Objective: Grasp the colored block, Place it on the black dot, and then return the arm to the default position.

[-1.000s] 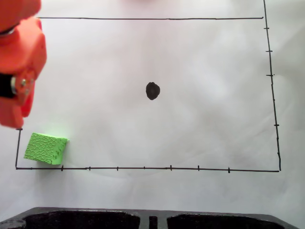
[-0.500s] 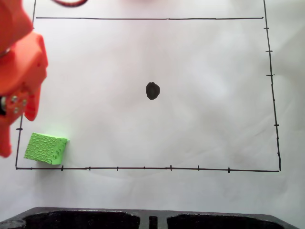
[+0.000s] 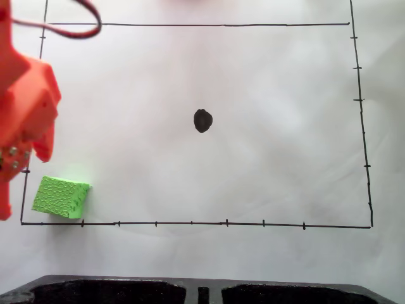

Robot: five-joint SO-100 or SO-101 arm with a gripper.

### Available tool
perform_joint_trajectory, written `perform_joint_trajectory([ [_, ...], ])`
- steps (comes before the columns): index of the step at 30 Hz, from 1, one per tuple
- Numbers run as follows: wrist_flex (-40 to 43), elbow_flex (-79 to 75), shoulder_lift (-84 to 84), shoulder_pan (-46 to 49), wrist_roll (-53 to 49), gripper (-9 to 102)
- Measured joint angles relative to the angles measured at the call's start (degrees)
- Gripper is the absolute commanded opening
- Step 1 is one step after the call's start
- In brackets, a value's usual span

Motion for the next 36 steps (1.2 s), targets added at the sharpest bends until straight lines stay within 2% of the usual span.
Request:
perform_joint_trajectory([
  [23,1.1,-9.1,-14.1,-2.8,-0.4,32],
  [36,0.3,-10.0,-15.3,-1.7,-0.4,17],
])
